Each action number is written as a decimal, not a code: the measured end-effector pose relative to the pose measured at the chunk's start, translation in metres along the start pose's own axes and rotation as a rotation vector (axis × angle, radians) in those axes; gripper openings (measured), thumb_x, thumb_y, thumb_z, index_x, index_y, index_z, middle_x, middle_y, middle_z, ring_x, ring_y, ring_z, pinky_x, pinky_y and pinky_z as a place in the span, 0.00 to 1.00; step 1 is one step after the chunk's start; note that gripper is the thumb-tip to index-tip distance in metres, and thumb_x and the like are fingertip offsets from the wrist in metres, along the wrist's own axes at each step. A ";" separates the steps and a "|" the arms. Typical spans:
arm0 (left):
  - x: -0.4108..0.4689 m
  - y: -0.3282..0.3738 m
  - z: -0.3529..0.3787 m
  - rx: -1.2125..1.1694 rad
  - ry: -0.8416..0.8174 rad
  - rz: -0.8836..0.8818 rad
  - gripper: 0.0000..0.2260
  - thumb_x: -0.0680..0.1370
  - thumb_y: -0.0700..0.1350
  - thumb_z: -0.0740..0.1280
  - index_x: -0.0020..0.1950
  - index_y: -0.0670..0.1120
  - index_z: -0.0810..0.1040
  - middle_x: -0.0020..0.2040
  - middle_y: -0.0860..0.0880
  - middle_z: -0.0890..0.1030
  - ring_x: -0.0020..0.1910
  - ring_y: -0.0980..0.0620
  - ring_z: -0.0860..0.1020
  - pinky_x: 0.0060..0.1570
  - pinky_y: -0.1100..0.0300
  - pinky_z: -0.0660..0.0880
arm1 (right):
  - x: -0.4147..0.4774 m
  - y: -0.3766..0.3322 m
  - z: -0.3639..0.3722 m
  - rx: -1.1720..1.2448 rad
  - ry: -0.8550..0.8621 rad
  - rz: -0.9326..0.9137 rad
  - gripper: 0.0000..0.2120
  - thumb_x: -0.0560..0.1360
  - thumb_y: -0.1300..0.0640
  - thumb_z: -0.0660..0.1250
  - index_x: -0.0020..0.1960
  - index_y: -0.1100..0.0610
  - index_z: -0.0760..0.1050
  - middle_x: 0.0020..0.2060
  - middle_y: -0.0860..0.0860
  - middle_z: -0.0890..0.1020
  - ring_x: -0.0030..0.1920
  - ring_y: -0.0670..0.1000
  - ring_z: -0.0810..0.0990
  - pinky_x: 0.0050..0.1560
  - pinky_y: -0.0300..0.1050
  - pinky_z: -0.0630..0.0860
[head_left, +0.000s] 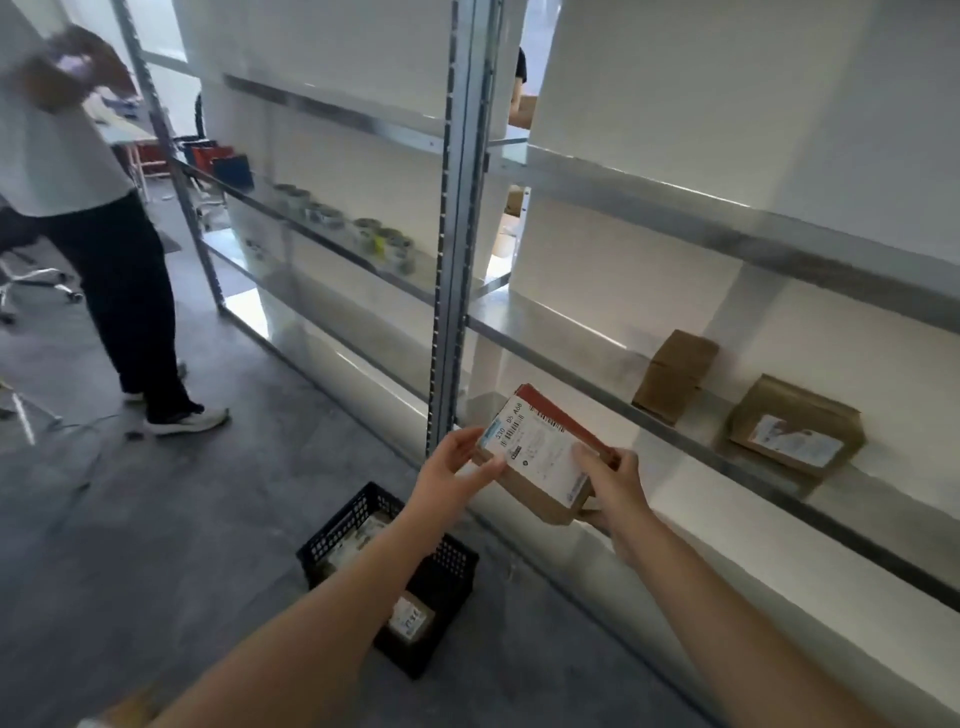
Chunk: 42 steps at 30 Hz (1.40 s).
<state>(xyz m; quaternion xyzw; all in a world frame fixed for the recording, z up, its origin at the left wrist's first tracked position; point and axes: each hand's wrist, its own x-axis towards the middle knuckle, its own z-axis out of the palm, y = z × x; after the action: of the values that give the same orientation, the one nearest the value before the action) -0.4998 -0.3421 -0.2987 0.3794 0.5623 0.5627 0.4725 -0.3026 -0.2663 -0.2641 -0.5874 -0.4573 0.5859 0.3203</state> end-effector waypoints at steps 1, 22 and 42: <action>0.000 -0.004 -0.011 -0.005 0.018 0.008 0.24 0.69 0.53 0.77 0.63 0.55 0.76 0.59 0.55 0.82 0.59 0.57 0.80 0.58 0.58 0.77 | 0.002 0.003 0.013 0.000 -0.023 0.011 0.22 0.77 0.50 0.69 0.64 0.51 0.61 0.57 0.56 0.76 0.52 0.55 0.79 0.36 0.49 0.83; 0.103 0.042 -0.107 0.191 0.438 0.159 0.20 0.78 0.45 0.68 0.70 0.50 0.69 0.63 0.50 0.79 0.63 0.55 0.77 0.62 0.57 0.76 | 0.144 -0.064 0.153 0.092 -0.705 0.055 0.16 0.77 0.57 0.70 0.63 0.55 0.74 0.52 0.57 0.84 0.53 0.58 0.83 0.52 0.59 0.82; 0.217 -0.004 -0.113 -0.062 0.691 -0.261 0.21 0.84 0.49 0.57 0.75 0.60 0.58 0.65 0.45 0.77 0.59 0.45 0.79 0.50 0.52 0.81 | 0.283 -0.053 0.210 -0.040 -0.860 0.178 0.21 0.78 0.58 0.68 0.70 0.52 0.70 0.50 0.52 0.86 0.51 0.52 0.85 0.56 0.58 0.80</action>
<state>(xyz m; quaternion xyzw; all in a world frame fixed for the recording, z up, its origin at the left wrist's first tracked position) -0.6657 -0.1654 -0.3347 0.0775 0.7150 0.6093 0.3339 -0.5464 -0.0220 -0.3504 -0.3332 -0.5077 0.7936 0.0374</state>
